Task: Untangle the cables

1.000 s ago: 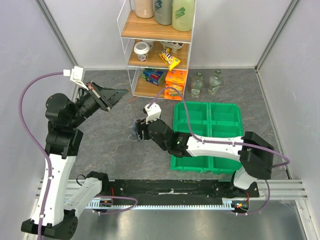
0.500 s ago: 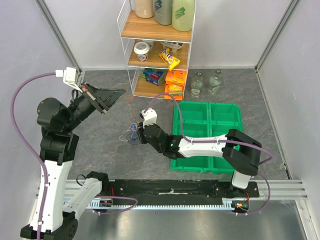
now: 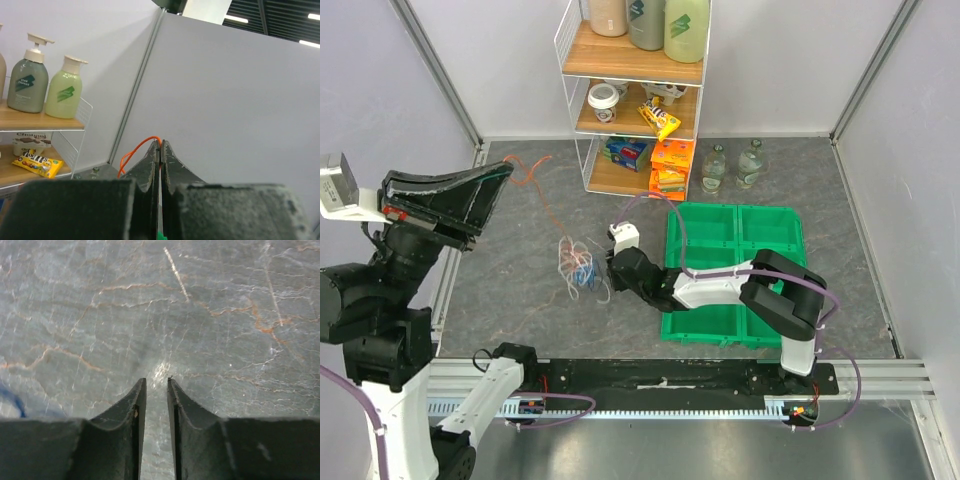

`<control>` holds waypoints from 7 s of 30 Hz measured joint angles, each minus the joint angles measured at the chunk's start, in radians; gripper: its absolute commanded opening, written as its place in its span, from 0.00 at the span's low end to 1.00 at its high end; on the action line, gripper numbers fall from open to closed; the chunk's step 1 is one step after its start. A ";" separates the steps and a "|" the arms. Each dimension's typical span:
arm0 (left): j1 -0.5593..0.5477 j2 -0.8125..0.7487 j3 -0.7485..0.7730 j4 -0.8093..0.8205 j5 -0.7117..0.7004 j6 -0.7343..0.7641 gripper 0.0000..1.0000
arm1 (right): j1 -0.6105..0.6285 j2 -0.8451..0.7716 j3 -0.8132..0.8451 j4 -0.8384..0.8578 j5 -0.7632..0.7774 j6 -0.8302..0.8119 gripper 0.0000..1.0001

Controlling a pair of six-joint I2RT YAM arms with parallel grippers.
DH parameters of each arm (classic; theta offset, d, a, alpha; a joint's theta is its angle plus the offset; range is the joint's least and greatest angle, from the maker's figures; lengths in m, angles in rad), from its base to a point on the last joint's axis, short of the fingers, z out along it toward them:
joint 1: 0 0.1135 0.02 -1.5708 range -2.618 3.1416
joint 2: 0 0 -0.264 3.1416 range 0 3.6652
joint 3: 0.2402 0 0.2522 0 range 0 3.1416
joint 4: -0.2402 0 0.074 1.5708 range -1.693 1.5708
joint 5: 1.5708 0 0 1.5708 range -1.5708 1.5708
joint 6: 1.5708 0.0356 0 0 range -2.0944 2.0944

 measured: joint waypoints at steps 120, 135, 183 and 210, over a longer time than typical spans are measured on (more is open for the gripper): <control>-0.173 0.194 -1.090 0.141 -0.110 0.104 0.02 | -0.236 -0.489 0.184 -0.064 -0.621 0.434 0.00; -0.173 0.188 -1.157 -0.001 -0.417 0.028 0.02 | -0.254 -0.507 0.706 -0.285 -0.566 0.212 0.00; -0.170 -0.197 -0.511 -0.362 -0.548 0.113 0.02 | -0.175 -0.181 0.294 -0.558 -0.392 -0.161 0.81; -0.170 -0.193 -0.502 -0.363 -0.480 0.084 0.02 | 0.121 -0.260 0.406 -0.365 -0.303 -0.518 0.68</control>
